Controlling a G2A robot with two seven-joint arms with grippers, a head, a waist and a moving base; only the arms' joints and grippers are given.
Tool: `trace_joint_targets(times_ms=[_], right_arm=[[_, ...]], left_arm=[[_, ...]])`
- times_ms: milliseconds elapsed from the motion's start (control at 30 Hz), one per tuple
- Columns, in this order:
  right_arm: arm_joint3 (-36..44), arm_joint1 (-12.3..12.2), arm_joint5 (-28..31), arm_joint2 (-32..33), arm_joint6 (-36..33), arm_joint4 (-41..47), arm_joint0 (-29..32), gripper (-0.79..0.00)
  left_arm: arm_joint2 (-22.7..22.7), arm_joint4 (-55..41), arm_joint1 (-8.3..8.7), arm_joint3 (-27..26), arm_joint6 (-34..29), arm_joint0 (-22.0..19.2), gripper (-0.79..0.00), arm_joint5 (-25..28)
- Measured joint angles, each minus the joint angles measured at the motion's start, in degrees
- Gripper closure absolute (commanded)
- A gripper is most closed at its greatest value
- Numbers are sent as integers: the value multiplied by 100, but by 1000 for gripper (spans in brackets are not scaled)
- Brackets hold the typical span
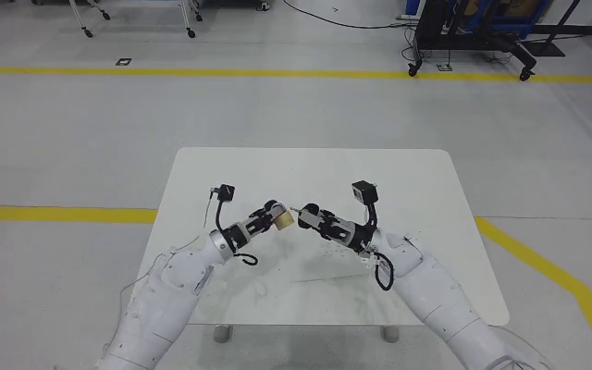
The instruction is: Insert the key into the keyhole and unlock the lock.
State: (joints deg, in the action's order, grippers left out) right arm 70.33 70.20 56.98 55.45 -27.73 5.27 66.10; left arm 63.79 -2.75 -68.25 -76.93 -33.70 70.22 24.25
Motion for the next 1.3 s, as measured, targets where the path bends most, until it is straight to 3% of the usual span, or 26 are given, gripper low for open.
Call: trace_joint_targets(times_ms=[200, 300, 433, 667, 767, 933, 1067, 1200, 1300], right_arm=[[158, -90, -195, 395, 373, -386, 353, 0], [244, -146, -187, 626, 552, -526, 599, 0], [328, -174, -218, 738, 606, -558, 728, 0], [323, -173, -217, 732, 602, -555, 721, 0], [429, -147, -329, 647, 667, -390, 755, 0], [540, -139, -1106, 587, 636, -37, 875, 0], [923, -199, -2090, 689, 280, 540, 1164, 0], [1689, -305, -3153, 1021, 263, 264, 1539, 0], [1983, -317, -3353, 1058, 234, 248, 1605, 0]], left_arm=[[-461, -1893, -190, 1028, -1498, -702, 0, -1356], [-624, -2344, -292, 1509, -1872, -1046, 0, -1443], [-717, -2342, -347, 1899, -1921, -1324, 0, -1432], [-715, -2339, -345, 1886, -1918, -1312, 0, -1434], [-695, -2211, -344, 1892, -1609, -1226, 0, -1568], [-632, -2816, -405, 1817, -1379, -1199, 0, -1931], [-658, -3152, -473, 1770, -1367, -1306, 0, -2048], [-752, -2885, -496, 1857, -1335, -1420, 0, -1976], [-750, -2880, -495, 1858, -1335, -1418, 0, -1973]])
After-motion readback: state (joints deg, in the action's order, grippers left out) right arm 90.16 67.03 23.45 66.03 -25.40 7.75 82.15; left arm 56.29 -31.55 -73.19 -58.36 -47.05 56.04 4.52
